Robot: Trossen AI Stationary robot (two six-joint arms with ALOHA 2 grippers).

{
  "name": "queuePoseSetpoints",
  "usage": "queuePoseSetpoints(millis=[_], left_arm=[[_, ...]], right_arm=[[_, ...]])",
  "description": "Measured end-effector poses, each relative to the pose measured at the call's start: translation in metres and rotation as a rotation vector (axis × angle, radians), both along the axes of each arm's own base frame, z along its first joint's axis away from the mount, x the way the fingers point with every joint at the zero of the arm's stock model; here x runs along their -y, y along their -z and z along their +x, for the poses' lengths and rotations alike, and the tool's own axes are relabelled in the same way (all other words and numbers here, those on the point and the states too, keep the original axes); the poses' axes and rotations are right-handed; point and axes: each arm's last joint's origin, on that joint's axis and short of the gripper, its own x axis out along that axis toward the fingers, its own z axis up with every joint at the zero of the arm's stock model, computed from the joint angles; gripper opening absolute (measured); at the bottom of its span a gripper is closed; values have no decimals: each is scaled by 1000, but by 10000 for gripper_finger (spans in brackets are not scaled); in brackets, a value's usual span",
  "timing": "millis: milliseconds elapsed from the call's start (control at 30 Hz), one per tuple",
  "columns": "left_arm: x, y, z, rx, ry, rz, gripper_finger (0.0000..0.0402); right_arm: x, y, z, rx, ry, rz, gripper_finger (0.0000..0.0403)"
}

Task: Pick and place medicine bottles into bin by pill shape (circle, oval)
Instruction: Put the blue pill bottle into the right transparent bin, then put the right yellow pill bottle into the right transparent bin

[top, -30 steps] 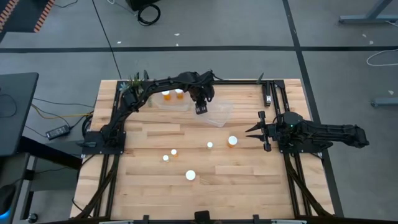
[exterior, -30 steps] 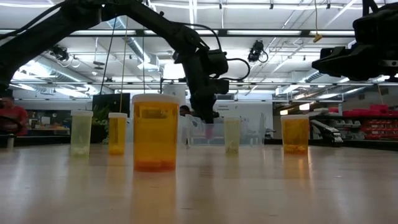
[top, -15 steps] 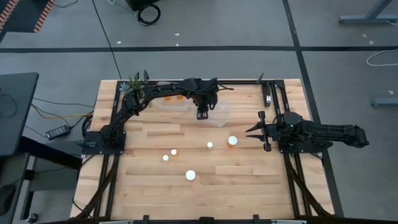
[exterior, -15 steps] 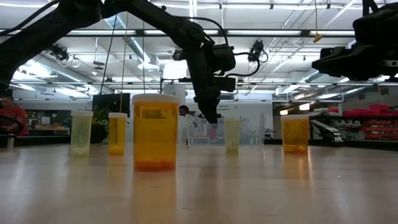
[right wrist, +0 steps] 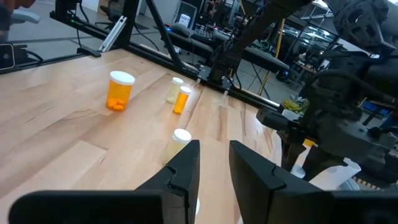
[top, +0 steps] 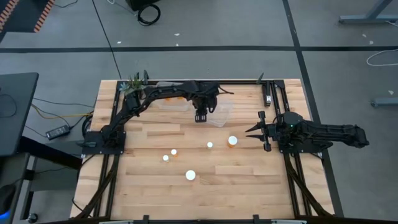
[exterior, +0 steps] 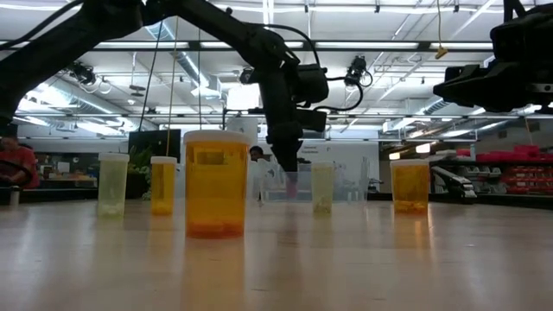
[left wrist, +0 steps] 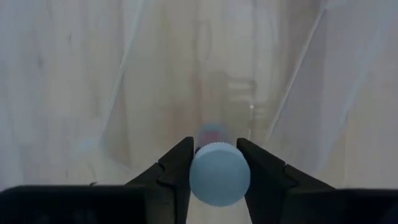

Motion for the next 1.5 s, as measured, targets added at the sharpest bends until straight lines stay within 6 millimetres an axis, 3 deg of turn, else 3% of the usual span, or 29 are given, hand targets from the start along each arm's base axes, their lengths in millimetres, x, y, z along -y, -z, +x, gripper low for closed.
queuePoseSetpoints(millis=[400,867,1133,1267,1500], left_arm=[[0,0,0,0,3,2,211],[5,-3,0,-13,20,29,249],[8,-28,-4,42,22,56,259],[17,-38,-5,48,33,66,259],[51,-56,0,81,127,96,259]], right_arm=[[0,0,0,0,0,0,93],[0,0,0,0,0,0,93],[0,0,0,0,0,0,93],[0,0,0,1,0,0,93],[0,0,0,-1,0,0,93]])
